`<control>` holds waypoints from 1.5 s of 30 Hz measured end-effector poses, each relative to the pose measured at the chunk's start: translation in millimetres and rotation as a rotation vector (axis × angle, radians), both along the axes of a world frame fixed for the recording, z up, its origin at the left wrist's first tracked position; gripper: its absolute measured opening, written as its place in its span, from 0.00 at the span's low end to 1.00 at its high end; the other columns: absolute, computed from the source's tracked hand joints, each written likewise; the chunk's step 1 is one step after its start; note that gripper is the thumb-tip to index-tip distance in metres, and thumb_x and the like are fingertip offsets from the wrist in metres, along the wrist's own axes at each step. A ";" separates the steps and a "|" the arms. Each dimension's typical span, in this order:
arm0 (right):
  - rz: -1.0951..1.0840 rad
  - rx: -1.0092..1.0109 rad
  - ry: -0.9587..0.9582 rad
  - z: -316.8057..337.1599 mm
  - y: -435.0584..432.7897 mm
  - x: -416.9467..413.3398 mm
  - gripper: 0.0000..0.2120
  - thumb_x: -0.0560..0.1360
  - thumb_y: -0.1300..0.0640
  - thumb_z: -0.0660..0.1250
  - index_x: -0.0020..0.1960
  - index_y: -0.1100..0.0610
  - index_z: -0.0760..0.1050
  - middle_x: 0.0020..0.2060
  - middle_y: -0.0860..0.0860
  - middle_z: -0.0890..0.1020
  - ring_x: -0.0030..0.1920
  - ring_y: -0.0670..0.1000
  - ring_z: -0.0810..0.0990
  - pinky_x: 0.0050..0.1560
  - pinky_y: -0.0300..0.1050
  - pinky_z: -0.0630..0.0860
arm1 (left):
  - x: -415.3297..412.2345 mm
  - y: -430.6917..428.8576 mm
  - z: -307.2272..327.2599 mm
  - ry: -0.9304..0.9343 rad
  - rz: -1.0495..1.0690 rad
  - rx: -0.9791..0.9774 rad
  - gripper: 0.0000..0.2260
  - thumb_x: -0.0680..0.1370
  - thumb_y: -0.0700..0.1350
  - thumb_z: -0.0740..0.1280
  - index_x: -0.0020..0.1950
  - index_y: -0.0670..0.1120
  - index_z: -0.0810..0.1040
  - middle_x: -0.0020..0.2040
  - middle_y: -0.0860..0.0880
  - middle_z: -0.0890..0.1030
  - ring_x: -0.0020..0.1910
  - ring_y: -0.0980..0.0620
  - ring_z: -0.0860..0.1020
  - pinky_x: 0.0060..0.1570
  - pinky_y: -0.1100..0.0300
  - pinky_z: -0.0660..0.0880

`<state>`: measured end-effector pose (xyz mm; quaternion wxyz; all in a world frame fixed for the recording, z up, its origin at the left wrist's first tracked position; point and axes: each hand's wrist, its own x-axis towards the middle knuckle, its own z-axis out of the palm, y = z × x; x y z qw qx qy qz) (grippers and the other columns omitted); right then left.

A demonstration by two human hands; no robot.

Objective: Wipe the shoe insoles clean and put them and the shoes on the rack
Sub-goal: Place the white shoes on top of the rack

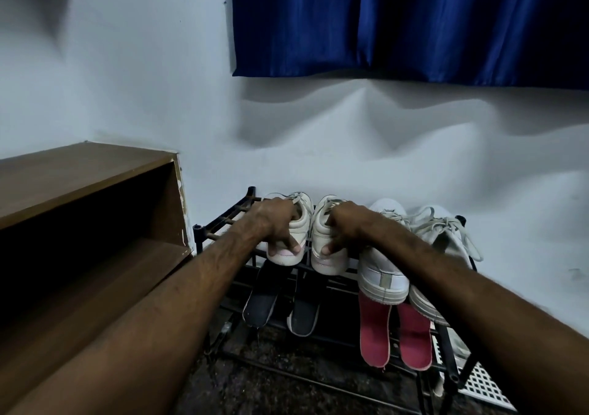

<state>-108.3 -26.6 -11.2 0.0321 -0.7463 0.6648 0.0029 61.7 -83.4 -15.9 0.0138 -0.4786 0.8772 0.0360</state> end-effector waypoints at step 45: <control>-0.124 -0.227 -0.837 48.8 -26.7 -46.0 0.04 0.78 0.61 0.67 0.48 0.58 0.80 0.33 0.52 0.81 0.29 0.48 0.74 0.31 0.38 0.72 | -59.7 -2.3 34.6 1.266 0.173 0.549 0.07 0.78 0.43 0.70 0.41 0.42 0.81 0.39 0.47 0.82 0.29 0.56 0.76 0.21 0.68 0.67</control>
